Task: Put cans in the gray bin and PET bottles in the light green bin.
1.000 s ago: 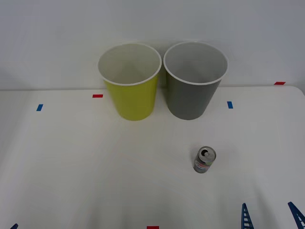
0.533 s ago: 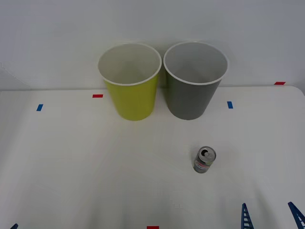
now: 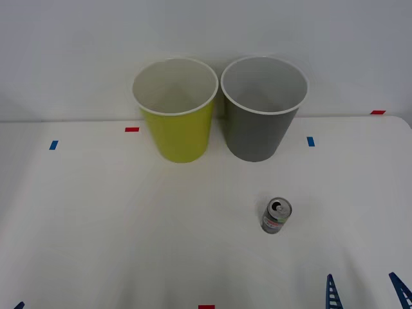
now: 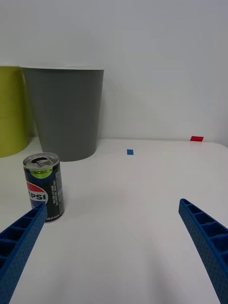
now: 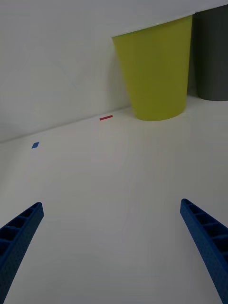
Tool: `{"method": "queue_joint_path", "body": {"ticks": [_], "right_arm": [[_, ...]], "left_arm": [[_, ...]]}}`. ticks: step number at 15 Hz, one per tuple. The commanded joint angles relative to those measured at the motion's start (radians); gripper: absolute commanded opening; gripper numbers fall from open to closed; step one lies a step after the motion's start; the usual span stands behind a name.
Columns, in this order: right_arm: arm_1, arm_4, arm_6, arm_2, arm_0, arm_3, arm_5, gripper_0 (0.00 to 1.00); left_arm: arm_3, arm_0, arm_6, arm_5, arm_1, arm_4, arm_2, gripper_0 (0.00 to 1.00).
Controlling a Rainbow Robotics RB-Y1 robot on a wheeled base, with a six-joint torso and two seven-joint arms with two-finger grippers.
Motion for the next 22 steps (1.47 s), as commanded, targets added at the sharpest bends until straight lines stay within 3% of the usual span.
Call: {"method": "queue_joint_path", "body": {"ticks": [1, 22], "right_arm": [[0.000, 0.000, 0.000, 0.000, 0.000, 0.000, 0.000, 0.96], [0.000, 0.000, 0.000, 0.000, 0.000, 0.000, 0.000, 0.96]], "left_arm": [[0.000, 0.000, 0.000, 0.000, 0.000, 0.000, 0.000, 1.00], [0.000, 0.000, 0.000, 0.000, 0.000, 0.000, 0.000, 1.00]]}}
